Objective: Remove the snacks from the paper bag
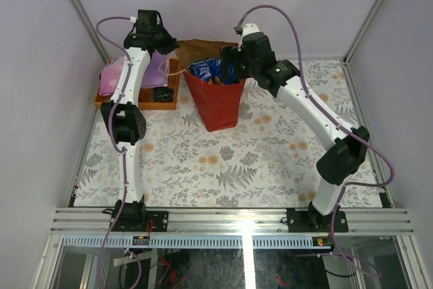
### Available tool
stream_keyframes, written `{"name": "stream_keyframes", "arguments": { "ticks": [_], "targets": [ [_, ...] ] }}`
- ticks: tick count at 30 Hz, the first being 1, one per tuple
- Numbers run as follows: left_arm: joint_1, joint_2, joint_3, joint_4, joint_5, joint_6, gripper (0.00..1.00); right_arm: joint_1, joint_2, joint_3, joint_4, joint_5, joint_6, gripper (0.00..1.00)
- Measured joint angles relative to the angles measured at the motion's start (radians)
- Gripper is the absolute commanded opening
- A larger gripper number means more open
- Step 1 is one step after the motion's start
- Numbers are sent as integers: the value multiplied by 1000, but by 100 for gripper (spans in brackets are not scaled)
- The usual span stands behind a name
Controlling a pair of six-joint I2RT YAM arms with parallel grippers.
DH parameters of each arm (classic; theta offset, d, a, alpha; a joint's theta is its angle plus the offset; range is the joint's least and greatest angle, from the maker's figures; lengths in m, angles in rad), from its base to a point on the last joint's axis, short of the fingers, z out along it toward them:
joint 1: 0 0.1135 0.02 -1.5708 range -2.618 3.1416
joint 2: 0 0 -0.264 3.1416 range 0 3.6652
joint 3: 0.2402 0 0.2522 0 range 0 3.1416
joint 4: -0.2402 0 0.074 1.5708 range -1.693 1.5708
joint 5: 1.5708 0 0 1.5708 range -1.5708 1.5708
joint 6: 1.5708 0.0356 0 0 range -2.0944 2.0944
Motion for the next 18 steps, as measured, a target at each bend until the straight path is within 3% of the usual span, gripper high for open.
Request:
{"name": "stream_keyframes", "arguments": {
  "ticks": [4,8,9,12,14,15,16,18],
  "targets": [
    [20,40,9,92,28,-13,0,-30,-72,6,-16,106,-32,99],
    [21,55,8,155,40,-12,2,-85,-36,71,-33,167,-38,99],
    [21,55,4,166,45,-8,12,-97,-11,90,-35,175,-37,99],
    [18,53,-7,203,63,18,56,-116,75,130,-43,179,-29,99],
    [18,47,-16,226,83,47,76,-116,130,136,-47,165,-17,99],
    [19,37,-26,234,97,59,94,-114,153,135,-50,152,-8,100],
    [19,24,-36,238,111,74,100,-113,173,134,-52,139,0,100],
    [19,-13,-67,239,135,110,100,-112,193,119,-47,111,24,97]
  ]
}}
